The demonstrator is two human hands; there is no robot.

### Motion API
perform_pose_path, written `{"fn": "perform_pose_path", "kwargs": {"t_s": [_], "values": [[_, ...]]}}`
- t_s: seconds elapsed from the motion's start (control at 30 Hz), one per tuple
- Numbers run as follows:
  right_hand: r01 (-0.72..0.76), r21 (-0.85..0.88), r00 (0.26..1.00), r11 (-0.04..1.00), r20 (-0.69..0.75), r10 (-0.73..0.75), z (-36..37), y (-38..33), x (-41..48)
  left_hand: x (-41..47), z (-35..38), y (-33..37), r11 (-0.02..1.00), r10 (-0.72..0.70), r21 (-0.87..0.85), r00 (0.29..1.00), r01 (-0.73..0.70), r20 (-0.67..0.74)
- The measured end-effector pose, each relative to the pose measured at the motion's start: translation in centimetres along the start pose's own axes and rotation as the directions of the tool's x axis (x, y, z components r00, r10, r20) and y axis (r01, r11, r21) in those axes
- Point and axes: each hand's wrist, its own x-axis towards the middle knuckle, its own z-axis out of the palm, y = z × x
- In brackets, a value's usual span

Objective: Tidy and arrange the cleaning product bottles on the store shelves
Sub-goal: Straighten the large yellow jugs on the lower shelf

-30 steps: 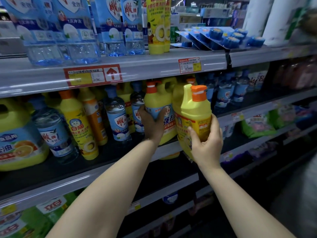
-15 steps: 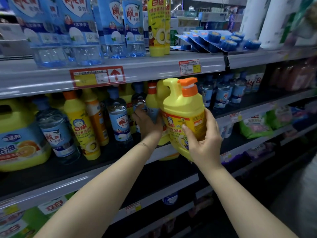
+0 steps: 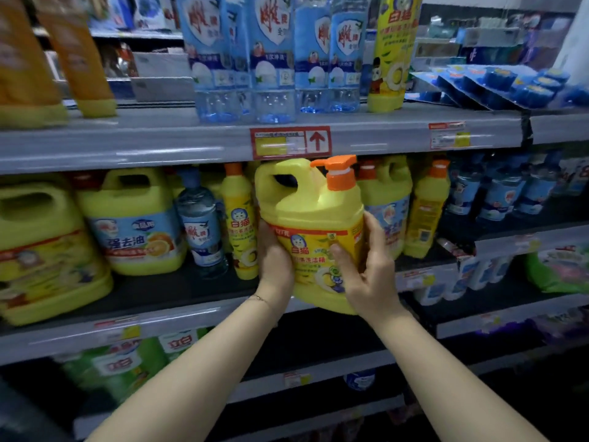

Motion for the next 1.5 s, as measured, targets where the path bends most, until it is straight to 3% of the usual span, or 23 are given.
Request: {"fn": "perform_pose_path", "kwargs": {"t_s": [0.23,0.47,0.63,0.9,1.03,1.17,1.33,1.5], "values": [[-0.037,0.316,0.977,0.948,0.21,-0.032,7.3,-1.9,0.8,-1.8,-10.9,4.9,0.987,0.11,0.087,0.968,-0.132,0.225],[-0.171,0.371,0.884,0.913,0.468,-0.025,16.2,-4.5,0.8,-2.1,-19.4,8.7,0.942,0.253,0.211,0.965,-0.262,0.068],[0.03,-0.052,0.889,0.998,0.459,-0.002,21.1,-4.9,1.3,-0.7,-24.3,10.0,0.86,0.343,0.397,0.939,-0.32,0.012],[-0.009,-0.012,0.859,1.0,0.512,0.014,26.4,-4.7,0.9,2.2,-28.1,9.9,0.886,0.29,0.376,0.957,-0.27,0.003],[-0.037,-0.033,0.88,0.999,0.472,0.049,26.9,-4.3,0.9,3.2,-28.7,9.5,0.833,0.336,0.449,0.94,-0.323,0.052],[-0.026,-0.084,0.907,0.996,0.416,0.059,26.9,-3.9,0.8,4.3,-29.0,8.2,0.729,0.353,0.601,0.932,-0.326,0.077],[-0.018,-0.065,0.941,0.998,0.337,0.039,26.9,-3.8,1.0,4.2,-28.1,7.5,0.527,0.355,0.827,0.935,-0.197,-0.004],[0.022,-0.149,0.949,0.989,0.315,0.026,26.5,-4.0,1.5,4.3,-27.9,7.5,0.436,0.402,0.886,0.915,-0.158,-0.035]]}}
